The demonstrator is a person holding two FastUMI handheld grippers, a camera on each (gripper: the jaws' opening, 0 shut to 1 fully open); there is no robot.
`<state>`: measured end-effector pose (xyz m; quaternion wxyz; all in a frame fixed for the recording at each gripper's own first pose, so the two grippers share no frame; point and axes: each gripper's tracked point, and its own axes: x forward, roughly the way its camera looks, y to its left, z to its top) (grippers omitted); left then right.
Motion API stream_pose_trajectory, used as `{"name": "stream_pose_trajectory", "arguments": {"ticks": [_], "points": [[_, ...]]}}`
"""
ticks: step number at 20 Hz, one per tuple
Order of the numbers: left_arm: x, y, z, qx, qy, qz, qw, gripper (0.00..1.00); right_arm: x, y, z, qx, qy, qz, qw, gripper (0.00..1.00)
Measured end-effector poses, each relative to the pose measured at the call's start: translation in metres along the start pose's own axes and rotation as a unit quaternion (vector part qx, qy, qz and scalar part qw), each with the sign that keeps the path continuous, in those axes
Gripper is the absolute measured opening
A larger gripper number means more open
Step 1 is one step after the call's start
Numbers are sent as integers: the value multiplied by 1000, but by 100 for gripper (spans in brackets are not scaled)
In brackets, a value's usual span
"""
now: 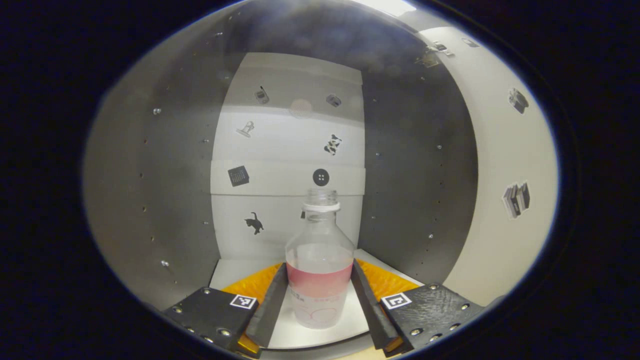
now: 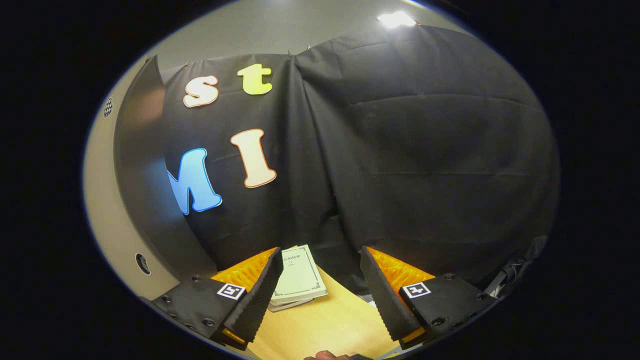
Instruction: Open the cabinet door with the right hand, grasp the bottle in the cabinet with the left hand and place it on the coaster, then close the cabinet door with the right hand.
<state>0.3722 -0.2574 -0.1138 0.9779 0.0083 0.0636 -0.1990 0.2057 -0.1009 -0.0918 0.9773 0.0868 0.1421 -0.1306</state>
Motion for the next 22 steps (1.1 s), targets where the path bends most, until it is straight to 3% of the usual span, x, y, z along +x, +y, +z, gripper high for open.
{"name": "stream_pose_trajectory", "arguments": {"ticks": [5, 6, 7, 11, 13, 14, 22], "points": [[-8, 2, 7, 1, -12, 7, 1000, 72, 0, 8, -1, -7, 1, 10, 1000, 98], [-13, 1, 11, -1, -20, 3, 1000, 72, -2, 8, -2, -10, 1, 10, 1000, 93], [-20, -1, 16, -5, -28, -2, 1000, 72, -3, 6, -3, -17, 2, 6, 1000, 98], [-57, -2, 31, -1, -53, -17, 998, 72, -14, -8, -4, -37, 2, -8, 999, 98], [-80, 1, 36, 7, -61, -18, 998, 71, -21, -11, 2, -26, -3, -9, 1000, 93], [-93, 6, 37, 14, -64, -13, 998, 71, -23, -11, 2, -18, -5, -9, 1000, 98], [-196, 59, 16, 55, -57, 47, 996, 70, -47, 1, -6, -2, 0, 9, 1000, 98]]}}
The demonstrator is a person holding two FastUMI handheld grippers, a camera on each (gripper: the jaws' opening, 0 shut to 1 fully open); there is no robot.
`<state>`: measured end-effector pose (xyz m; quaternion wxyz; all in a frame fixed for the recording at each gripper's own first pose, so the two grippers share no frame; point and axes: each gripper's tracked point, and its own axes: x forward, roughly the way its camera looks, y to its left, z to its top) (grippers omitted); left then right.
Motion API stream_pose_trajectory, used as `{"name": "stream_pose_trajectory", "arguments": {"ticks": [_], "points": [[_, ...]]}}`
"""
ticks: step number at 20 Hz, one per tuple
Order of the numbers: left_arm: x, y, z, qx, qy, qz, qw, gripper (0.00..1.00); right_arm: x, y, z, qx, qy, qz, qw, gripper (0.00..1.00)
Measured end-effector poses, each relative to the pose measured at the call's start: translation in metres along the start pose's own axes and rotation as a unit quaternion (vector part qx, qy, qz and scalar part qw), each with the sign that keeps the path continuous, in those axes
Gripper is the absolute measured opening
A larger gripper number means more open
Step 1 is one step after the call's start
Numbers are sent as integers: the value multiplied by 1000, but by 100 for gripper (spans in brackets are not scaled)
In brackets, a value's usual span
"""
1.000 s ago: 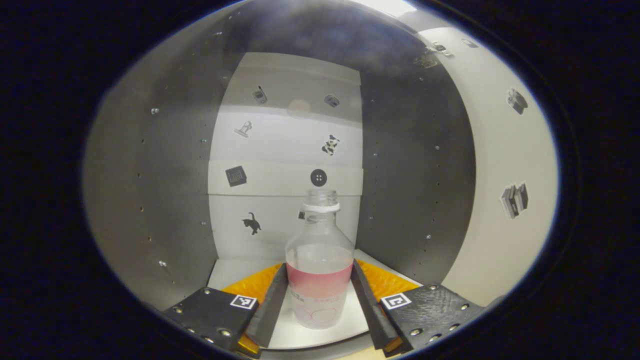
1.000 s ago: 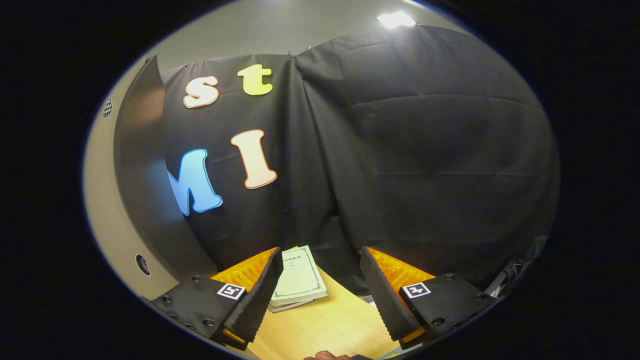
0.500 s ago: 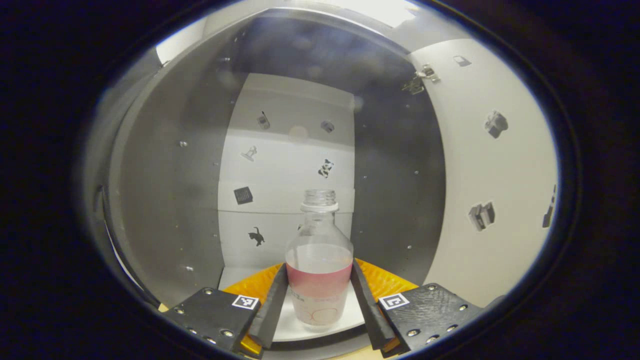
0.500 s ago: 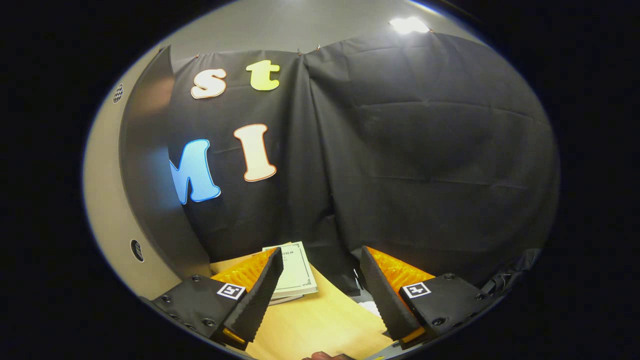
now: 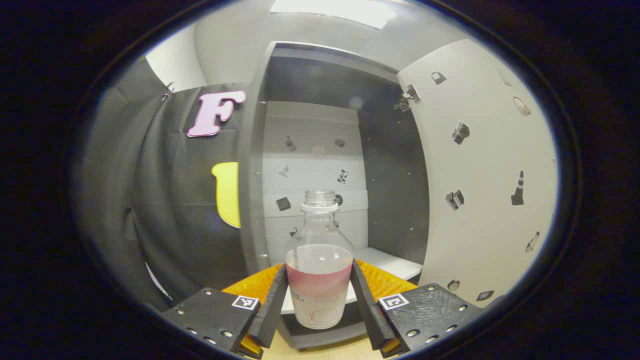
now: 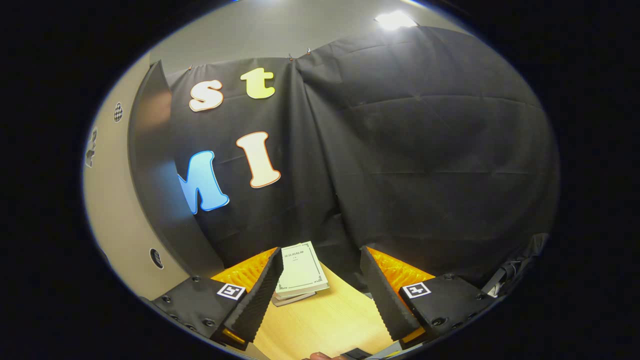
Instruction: Open the cabinet door with the right hand, grasp the bottle in the cabinet with the left hand and place it on the coaster, then close the cabinet door with the right hand.
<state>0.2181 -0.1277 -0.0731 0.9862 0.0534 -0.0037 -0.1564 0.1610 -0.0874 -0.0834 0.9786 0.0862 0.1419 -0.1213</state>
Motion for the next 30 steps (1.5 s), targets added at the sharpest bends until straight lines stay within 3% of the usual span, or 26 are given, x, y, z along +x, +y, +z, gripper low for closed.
{"name": "stream_pose_trajectory", "arguments": {"ticks": [11, 15, 23, 24, 25, 26, 27, 30], "points": [[-113, 80, -83, -24, 25, 79, 996, 72, -62, 11, -11, -7, 3, 6, 1000, 98], [-130, 110, -119, -38, 27, 133, 990, 71, -81, 18, -15, -7, 10, 15, 1000, 98], [-153, 122, -207, -26, 57, 219, 974, 72, -61, 11, -18, -38, 19, 13, 999, 98], [-154, 121, -221, -24, 64, 225, 972, 70, -59, 7, -16, -42, 20, 7, 999, 93], [-156, 119, -235, -18, 70, 228, 971, 73, -58, 3, -17, -43, 22, 0, 999, 98], [-156, 117, -251, -10, 75, 230, 970, 70, -57, 1, -20, -44, 24, -4, 999, 93], [-157, 116, -266, 0, 82, 232, 969, 72, -55, -2, -24, -47, 29, -9, 998, 98], [-159, 111, -303, 12, 96, 228, 969, 72, -51, -8, -37, -56, 44, -23, 997, 98]]}}
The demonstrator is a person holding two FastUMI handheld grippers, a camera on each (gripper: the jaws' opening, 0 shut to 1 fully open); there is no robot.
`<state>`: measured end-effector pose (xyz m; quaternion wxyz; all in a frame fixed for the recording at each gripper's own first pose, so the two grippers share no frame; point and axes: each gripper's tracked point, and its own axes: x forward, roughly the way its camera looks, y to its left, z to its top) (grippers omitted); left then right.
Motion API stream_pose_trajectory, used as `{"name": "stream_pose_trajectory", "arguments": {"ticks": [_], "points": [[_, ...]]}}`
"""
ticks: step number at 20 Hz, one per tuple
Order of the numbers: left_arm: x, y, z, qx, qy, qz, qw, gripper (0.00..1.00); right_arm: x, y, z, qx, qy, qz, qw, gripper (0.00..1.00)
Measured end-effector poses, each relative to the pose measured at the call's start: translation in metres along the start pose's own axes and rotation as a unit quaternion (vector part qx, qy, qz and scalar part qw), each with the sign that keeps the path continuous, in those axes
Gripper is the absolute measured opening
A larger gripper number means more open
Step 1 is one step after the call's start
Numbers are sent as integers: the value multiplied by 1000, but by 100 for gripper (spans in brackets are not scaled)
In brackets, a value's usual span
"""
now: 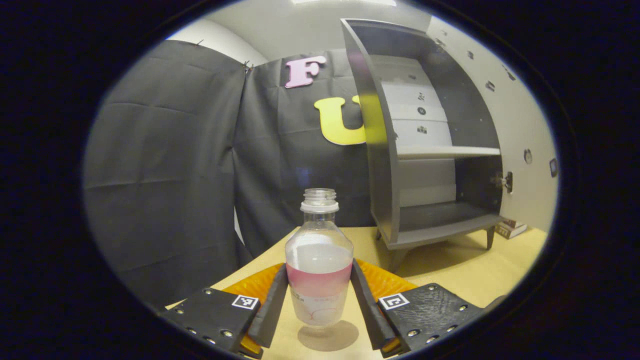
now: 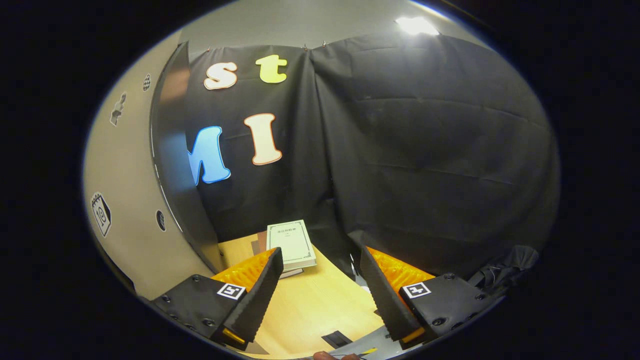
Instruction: Open the cabinet door with the right hand, grasp the bottle in the cabinet with the left hand and place it on the coaster, then close the cabinet door with the right hand.
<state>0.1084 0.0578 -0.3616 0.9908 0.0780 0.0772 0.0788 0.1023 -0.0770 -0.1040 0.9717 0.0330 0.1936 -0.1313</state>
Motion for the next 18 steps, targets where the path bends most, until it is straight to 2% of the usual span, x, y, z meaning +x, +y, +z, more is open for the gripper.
{"name": "stream_pose_trajectory", "arguments": {"ticks": [4, 7, 10, 13, 16, 18], "points": [[-3, 0, -41, -15, 13, 2, 1000, 72, 7, -14, -22, -8, 29, -24, 999, 98], [-2, -3, -52, -38, 14, 3, 999, 72, 7, -15, -33, -2, 47, -32, 998, 98], [-2, -2, -55, -54, 13, 14, 998, 72, 9, -2, -49, -13, 68, -21, 997, 98], [-10, -6, -59, -49, 19, 11, 999, 71, 9, 4, -48, -33, 65, -12, 997, 98], [-11, -7, -60, -42, 30, 2, 999, 76, 8, 4, -61, -12, 91, -8, 996, 98], [-11, -7, -61, -45, 35, 0, 998, 74, 4, 7, -66, -3, 98, -1, 995, 98]]}}
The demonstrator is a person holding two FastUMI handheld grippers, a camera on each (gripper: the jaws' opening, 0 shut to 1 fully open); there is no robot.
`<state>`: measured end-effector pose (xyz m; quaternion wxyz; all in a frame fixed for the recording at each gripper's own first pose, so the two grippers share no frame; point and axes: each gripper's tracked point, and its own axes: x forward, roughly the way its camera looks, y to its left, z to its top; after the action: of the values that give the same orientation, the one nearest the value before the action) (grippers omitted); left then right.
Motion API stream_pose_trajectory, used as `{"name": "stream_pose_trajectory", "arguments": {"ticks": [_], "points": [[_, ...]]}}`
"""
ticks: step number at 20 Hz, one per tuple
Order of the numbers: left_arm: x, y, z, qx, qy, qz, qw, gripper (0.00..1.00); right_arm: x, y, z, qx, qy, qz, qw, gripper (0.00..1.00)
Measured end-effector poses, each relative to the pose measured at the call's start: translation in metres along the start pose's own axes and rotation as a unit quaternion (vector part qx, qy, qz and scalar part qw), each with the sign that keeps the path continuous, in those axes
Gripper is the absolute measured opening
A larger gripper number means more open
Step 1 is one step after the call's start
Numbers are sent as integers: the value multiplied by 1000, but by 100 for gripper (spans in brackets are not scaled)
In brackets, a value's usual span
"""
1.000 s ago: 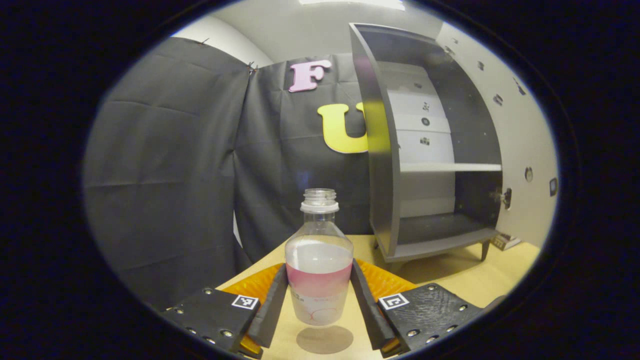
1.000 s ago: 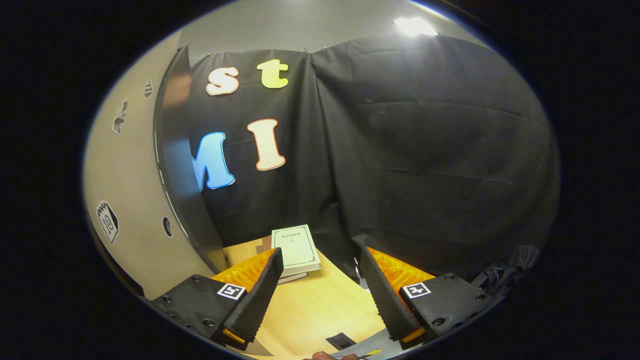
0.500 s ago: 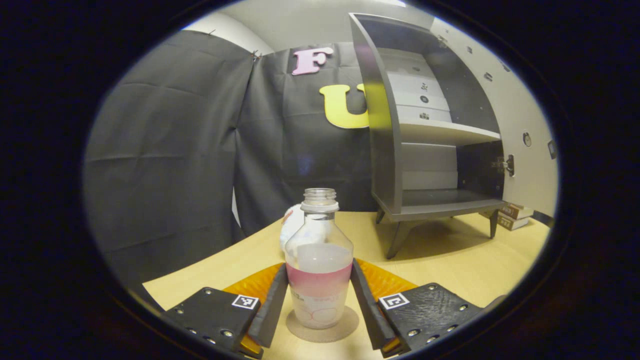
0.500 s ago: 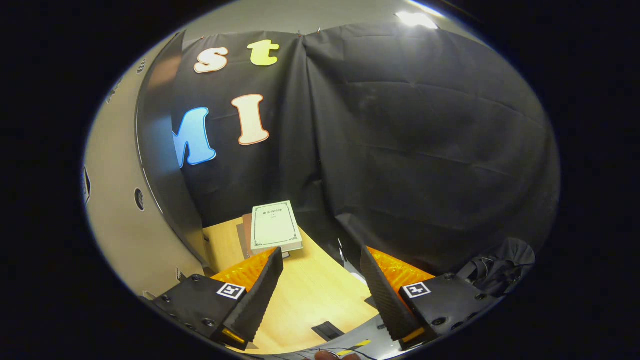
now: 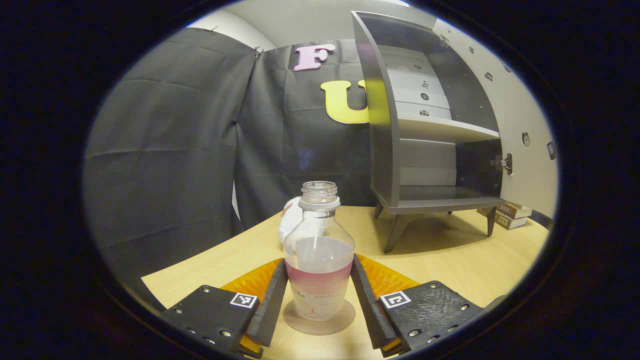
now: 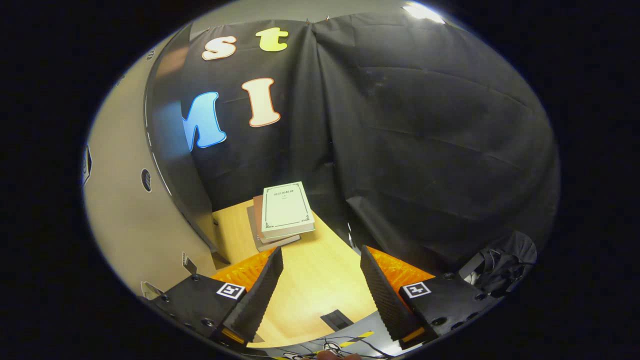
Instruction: Open the cabinet door with the right hand, grasp the bottle in the cabinet with the left hand and place it on the coaster, then close the cabinet door with the right hand.
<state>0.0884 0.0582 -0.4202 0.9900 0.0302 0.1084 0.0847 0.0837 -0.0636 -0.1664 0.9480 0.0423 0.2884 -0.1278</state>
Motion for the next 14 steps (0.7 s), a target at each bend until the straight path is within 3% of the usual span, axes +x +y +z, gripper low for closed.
{"name": "stream_pose_trajectory", "arguments": {"ticks": [5, 10, 11, 14], "points": [[0, 2, 3, 9, 8, -8, 1000, 71, -1, -7, 3, 5, -6, -2, 1000, 98], [-2, 2, 33, 14, -14, -12, 1000, 76, 3, -8, -2, 6, -7, 0, 1000, 98], [-2, 2, 40, 18, -18, -11, 1000, 86, 4, -6, -1, 6, -8, 3, 1000, 98], [-16, 4, 64, 30, -25, -15, 999, 87, 5, -3, 0, 4, -18, 12, 1000, 98]]}}
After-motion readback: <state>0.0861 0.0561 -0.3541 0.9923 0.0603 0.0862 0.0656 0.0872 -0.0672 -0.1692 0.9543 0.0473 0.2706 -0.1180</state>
